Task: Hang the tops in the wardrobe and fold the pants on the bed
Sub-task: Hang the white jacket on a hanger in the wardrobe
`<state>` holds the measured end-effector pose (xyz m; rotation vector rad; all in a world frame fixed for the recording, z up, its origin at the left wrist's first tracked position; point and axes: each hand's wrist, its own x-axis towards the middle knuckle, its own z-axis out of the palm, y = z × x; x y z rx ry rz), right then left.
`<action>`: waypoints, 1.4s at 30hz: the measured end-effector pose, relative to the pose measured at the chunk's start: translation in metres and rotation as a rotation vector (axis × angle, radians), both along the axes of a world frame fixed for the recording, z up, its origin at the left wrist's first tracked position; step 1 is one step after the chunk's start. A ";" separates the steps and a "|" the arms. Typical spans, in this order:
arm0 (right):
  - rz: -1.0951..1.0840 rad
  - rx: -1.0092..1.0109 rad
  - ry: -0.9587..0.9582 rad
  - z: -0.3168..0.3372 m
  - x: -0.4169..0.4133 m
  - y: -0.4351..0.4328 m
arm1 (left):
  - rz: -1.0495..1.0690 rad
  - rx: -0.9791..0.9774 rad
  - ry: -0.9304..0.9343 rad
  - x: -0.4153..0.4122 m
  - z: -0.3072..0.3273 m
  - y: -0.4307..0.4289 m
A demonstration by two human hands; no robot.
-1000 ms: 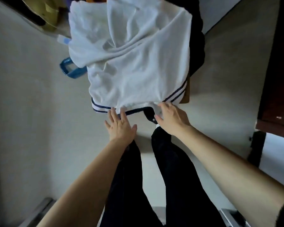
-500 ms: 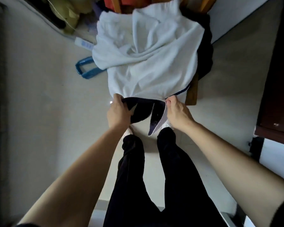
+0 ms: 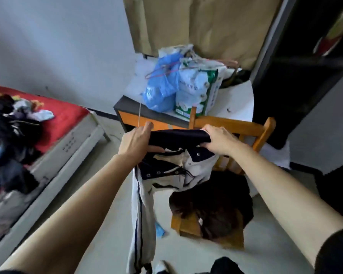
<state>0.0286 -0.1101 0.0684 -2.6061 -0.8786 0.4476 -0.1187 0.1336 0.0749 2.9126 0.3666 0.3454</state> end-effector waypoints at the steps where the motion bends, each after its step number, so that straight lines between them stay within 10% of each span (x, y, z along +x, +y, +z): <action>1: 0.012 0.024 -0.044 0.020 0.008 0.011 | 0.019 0.041 -0.005 -0.005 0.018 0.008; 12: 0.312 0.141 -0.214 0.124 -0.045 0.120 | 0.878 0.113 -0.086 -0.192 0.106 0.013; 23: 0.624 0.511 0.574 0.121 -0.275 0.202 | 1.427 -0.895 -0.954 -0.402 0.109 -0.073; 30: 0.676 0.470 0.940 0.115 -0.422 0.251 | 1.579 -0.716 -1.019 -0.536 0.122 -0.081; 36: 1.046 0.214 0.871 0.114 -0.578 0.299 | 1.681 -0.851 -1.036 -0.692 0.105 -0.089; 42: 1.279 0.046 0.883 0.115 -0.726 0.321 | 1.893 -0.447 -1.334 -0.793 0.102 -0.106</action>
